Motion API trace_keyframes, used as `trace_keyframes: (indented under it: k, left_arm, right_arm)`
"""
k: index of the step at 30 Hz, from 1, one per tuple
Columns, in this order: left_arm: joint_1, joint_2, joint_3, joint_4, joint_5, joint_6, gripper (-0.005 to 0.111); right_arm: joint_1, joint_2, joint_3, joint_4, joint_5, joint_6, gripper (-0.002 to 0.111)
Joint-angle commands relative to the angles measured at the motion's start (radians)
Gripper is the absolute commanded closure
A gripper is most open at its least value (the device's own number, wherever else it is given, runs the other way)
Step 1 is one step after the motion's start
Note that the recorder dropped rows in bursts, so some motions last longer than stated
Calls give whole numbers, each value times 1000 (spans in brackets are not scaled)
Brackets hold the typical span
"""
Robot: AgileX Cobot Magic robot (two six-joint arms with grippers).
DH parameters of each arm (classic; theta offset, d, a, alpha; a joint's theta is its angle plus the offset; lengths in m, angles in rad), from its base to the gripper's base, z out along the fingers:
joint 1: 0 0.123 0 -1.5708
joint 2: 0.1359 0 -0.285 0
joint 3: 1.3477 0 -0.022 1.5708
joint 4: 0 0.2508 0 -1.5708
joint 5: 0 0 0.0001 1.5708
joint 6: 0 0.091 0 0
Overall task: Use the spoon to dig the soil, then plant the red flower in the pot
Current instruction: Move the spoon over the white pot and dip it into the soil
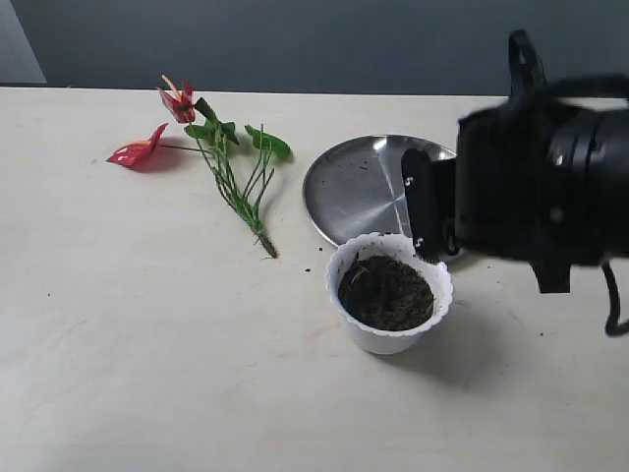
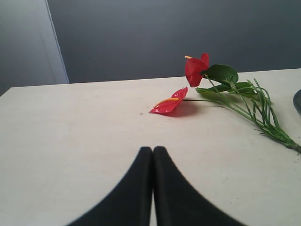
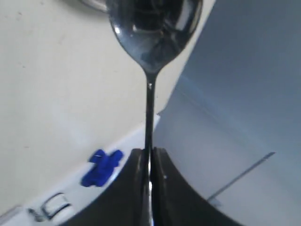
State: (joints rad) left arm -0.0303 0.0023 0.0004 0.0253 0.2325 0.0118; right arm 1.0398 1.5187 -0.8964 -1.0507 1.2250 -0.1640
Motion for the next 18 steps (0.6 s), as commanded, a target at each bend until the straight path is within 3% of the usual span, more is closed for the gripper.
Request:
trace_keyframes:
  k: [1, 6, 18]
  left_arm:
    - [-2, -2, 0, 3, -1, -2, 106]
    - [-2, -2, 0, 3, -1, -2, 106]
    - [-2, -2, 0, 3, -1, -2, 106]
  right_arm:
    - [105, -8, 143, -330, -4, 51, 109]
    - [190, -8, 201, -516, -4, 51, 109]
    - [217, 53, 229, -450, -4, -117, 109]
